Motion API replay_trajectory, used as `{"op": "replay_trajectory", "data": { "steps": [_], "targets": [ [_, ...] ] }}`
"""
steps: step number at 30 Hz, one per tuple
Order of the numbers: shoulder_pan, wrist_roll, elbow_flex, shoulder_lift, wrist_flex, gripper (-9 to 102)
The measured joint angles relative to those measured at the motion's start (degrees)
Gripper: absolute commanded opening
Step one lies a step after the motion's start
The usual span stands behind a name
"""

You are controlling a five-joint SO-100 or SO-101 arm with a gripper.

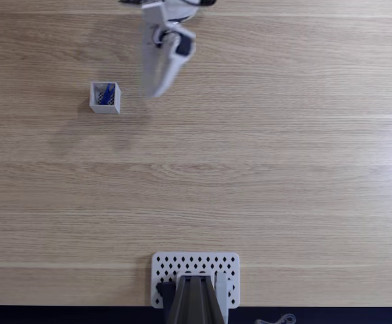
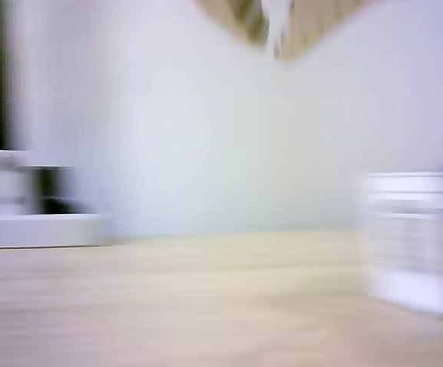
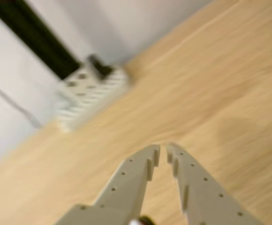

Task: Grasp a peg and put it in the crate.

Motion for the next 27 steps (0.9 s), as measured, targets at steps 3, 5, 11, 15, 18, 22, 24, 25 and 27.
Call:
{"op": "replay_trajectory", "data": {
  "steps": [3,5,11,15,18,22,24,25,27],
  "targets": [
    [-4.1,9.8,0.0,9.4,9.3,-1],
    [-6.3,16.7,0.0,14.9,15.8,-1],
    [-11.0,39.6,0.0,27.7,32.7,-1],
    [-12.0,53.7,0.0,35.5,41.2,-1],
    [-12.7,59.5,0.9,41.4,46.8,-1],
    [-12.7,62.7,5.7,48.1,51.2,-1],
    [-12.7,63.2,8.2,51.0,52.1,-1],
    [-12.7,63.3,9.4,52.1,52.5,-1],
    [-12.7,63.5,12.1,54.3,52.7,-1]
  ]
}}
